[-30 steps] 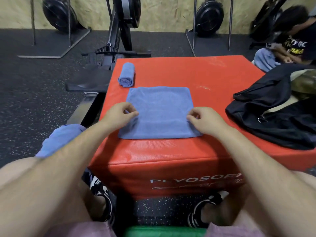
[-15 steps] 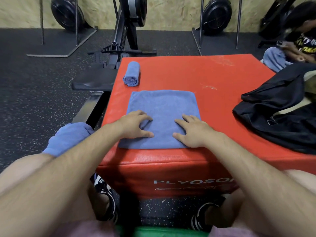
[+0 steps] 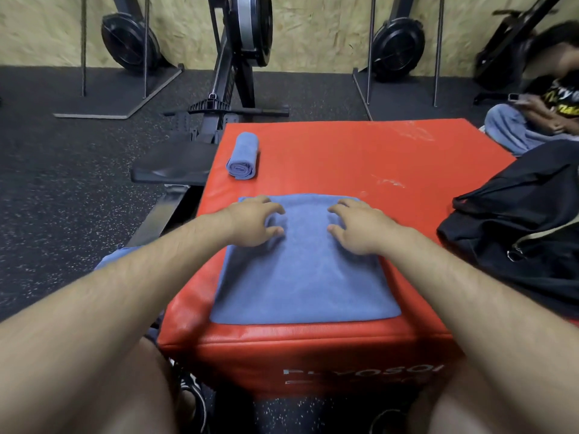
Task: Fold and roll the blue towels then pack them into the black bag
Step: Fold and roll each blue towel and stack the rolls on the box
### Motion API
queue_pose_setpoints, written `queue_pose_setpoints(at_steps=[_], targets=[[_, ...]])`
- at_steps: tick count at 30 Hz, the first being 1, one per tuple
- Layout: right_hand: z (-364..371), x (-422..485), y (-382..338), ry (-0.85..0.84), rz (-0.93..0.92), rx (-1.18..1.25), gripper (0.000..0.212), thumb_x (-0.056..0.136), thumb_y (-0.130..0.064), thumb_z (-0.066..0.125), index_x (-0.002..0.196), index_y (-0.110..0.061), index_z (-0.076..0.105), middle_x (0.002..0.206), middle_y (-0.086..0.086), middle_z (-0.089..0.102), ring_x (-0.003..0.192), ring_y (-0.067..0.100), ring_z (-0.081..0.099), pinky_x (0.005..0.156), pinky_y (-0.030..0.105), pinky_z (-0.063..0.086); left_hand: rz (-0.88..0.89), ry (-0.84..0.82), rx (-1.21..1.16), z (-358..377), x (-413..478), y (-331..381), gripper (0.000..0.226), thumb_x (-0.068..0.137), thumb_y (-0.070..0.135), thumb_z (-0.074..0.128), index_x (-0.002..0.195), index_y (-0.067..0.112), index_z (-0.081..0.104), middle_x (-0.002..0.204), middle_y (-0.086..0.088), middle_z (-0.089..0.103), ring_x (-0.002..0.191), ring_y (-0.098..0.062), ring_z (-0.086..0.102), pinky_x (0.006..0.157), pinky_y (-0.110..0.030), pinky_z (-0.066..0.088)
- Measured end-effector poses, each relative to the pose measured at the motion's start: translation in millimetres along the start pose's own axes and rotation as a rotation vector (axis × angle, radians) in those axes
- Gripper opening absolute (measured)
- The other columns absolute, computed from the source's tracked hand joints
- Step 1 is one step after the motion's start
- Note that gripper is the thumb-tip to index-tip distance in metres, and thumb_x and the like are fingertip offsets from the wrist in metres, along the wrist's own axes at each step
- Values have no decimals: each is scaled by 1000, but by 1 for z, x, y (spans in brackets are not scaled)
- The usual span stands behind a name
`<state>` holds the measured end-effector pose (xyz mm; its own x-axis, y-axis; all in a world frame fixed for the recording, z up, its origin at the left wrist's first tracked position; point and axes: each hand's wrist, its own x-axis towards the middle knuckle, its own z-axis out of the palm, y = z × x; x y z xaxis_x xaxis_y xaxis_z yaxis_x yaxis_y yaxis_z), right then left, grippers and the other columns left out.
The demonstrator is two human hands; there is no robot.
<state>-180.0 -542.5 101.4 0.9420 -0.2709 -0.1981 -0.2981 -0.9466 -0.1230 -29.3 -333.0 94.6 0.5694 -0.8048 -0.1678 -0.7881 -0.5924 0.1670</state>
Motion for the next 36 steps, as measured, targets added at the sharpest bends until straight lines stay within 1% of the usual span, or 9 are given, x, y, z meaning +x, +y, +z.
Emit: queue_pose_setpoints(at_steps=[3,7,13,18,21,25,27,30,36], targets=[[11,19,3,72,11,58,47,101,-35,45,145,-19,44,153,3,39,144,26,31,115,42,31,-35,102,-66,12,21,-12,49,97,43,53,142,24,46,145,0,44,134,-26,43,109,-45,38],[16,46,10,157,-16,63,47,99,-26,44,145,-24,43,152,1,42,141,28,36,113,43,30,-53,100,-36,19,42,-15,49,101,36,49,147,23,40,149,-1,46,136,-27,41,108,-45,36],[21,68,15,188,71,-29,52,96,-27,44,148,-33,40,141,-3,51,125,31,42,100,45,28,-59,195,-52,22,64,-19,42,95,32,59,134,17,57,119,-10,56,117,-32,52,97,-42,40],[13,75,10,205,41,-39,28,86,-30,51,112,-32,61,104,-2,48,112,28,40,92,42,26,58,217,-201,17,65,-20,18,87,17,60,104,22,61,100,4,46,92,-23,56,87,-40,46],[9,74,7,219,-25,171,18,79,-25,58,96,-25,51,90,-8,49,99,21,47,90,37,27,139,257,-228,11,59,-17,26,80,10,58,99,26,52,97,5,48,85,-21,54,79,-39,46],[3,69,4,187,-112,379,33,78,-22,62,107,-26,48,80,-13,58,75,12,55,88,29,32,176,296,-276,3,50,-14,26,77,5,57,94,22,50,88,9,54,81,-16,49,73,-38,43],[0,67,5,213,-130,354,32,82,-24,61,112,-29,51,84,-13,62,82,14,58,90,30,29,163,311,-277,1,47,-16,24,79,8,62,95,22,50,90,8,57,83,-18,51,74,-40,45],[-6,65,13,257,-119,224,13,87,-35,63,95,-26,59,88,-10,63,91,15,58,88,35,26,59,324,-240,-4,43,-25,23,85,24,71,99,22,53,95,7,59,86,-19,54,72,-37,43],[-21,54,39,349,-33,154,33,83,-50,71,83,-22,54,82,-9,59,85,17,52,81,37,26,-35,319,-232,-14,37,-44,29,85,39,76,85,22,53,76,5,54,75,-23,52,65,-37,40]])
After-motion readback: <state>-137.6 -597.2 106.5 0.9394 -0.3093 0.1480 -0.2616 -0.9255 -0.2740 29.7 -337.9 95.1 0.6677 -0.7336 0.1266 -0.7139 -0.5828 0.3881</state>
